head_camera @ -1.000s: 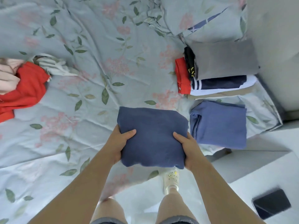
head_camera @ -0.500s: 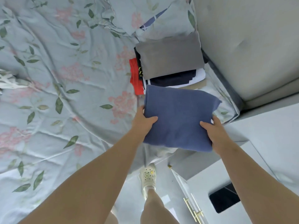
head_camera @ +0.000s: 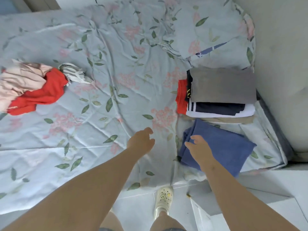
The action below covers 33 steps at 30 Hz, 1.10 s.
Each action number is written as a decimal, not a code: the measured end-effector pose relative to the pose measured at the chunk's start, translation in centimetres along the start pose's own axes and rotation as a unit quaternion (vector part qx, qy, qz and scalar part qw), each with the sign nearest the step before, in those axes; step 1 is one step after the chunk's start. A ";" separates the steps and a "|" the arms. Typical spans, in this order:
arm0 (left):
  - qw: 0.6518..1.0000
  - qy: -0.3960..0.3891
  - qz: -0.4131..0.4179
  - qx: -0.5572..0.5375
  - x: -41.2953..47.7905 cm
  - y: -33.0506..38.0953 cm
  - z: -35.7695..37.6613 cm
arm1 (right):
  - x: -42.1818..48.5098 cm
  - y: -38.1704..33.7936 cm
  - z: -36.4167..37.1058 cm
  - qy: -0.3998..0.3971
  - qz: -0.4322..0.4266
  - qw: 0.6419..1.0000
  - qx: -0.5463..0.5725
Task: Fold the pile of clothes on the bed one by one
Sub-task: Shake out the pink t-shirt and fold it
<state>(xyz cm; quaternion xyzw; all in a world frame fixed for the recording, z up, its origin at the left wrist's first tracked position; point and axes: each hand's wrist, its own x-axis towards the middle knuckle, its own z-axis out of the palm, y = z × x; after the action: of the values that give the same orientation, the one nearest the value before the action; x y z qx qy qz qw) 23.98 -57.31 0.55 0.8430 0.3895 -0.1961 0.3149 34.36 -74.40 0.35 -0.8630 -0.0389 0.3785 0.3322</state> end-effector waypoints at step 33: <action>0.996 0.065 -0.067 0.008 11.9 -54.9 -30.0 | -1.1 -36.9 53.5 -0.146 -0.111 0.941 -0.286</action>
<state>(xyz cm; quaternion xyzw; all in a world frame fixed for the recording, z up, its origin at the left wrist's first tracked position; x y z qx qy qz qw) -8.92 -3.17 -5.33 0.8284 0.4631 -0.1648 0.2688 4.07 -17.04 -3.09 -0.8472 -0.2888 0.4341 0.1022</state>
